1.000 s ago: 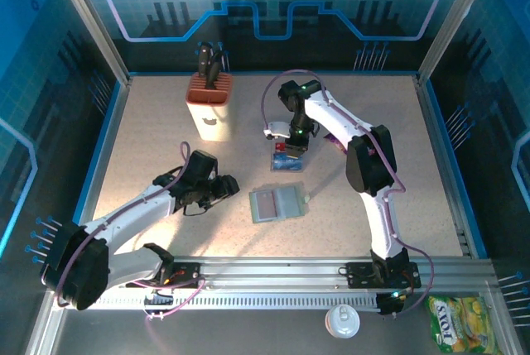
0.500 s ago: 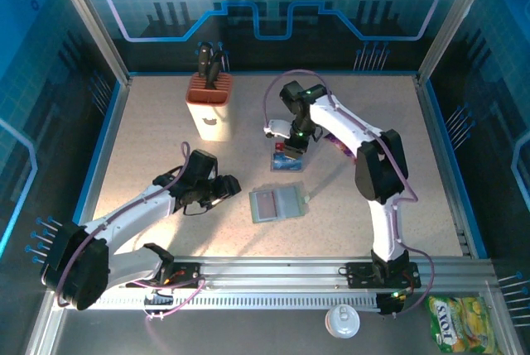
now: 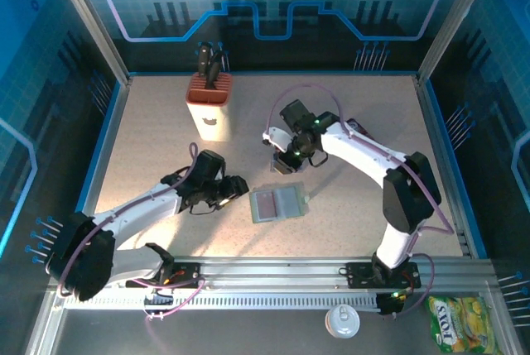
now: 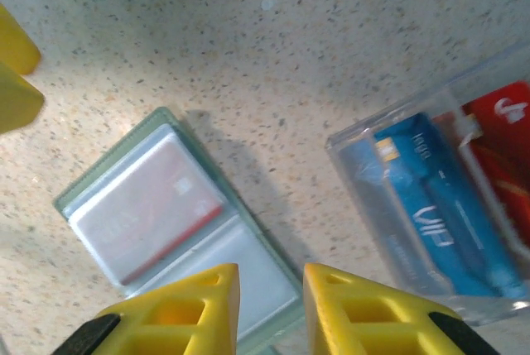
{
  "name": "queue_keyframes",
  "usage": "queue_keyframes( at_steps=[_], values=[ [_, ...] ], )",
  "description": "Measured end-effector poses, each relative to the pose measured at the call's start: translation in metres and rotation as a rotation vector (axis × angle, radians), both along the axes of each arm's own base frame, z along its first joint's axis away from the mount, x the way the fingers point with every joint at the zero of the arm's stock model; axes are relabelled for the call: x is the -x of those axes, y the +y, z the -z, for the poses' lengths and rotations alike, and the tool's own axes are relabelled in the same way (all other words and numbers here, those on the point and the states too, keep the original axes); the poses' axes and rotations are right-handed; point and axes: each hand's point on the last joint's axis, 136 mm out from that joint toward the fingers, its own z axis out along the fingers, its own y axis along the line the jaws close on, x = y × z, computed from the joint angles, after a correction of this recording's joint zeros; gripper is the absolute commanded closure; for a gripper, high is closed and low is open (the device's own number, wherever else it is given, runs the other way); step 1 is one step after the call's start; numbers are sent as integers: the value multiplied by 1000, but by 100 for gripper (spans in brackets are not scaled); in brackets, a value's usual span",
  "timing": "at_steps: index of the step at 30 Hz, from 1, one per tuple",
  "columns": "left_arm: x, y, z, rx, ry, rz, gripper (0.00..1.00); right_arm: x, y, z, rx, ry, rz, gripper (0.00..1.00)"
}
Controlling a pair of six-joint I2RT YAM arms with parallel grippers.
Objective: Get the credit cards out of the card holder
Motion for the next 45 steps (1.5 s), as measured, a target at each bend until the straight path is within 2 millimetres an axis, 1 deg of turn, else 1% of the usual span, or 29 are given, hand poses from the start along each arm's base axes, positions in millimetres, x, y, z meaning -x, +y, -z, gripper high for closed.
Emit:
queue_keyframes(
  at_steps=[4, 10, 13, 14, 16, 21, 25, 31, 34, 39, 45],
  values=[
    [7, -16, 5, 7, 12, 36, 52, 15, -2, 5, -36, 33, 80, 70],
    [15, -31, 20, 3, 53, 50, 62, 33, -15, 23, -67, 81, 209, 70],
    [16, -36, 27, 7, 68, 45, 74, 43, -21, 31, -78, 103, 251, 70],
    [16, -38, 29, 8, 72, 42, 76, 45, -23, 33, -80, 110, 262, 70],
    [16, -41, 32, 12, 76, 42, 80, 49, -25, 36, -87, 116, 277, 70],
    [16, -44, 36, 14, 87, 37, 84, 52, -27, 38, -97, 117, 292, 70],
    [17, -43, 43, -2, 104, 35, 92, 52, -27, 39, -102, 116, 299, 70],
    [18, -37, 51, -35, 118, 24, 98, 53, -28, 39, -109, 118, 310, 70],
    [19, -35, 54, -51, 123, 18, 99, 53, -26, 38, -113, 118, 313, 70],
    [17, -33, 57, -77, 128, 19, 99, 59, -20, 39, -121, 130, 322, 71],
    [13, -34, 57, -87, 122, 32, 98, 65, -17, 49, -149, 173, 408, 75]
  ],
)
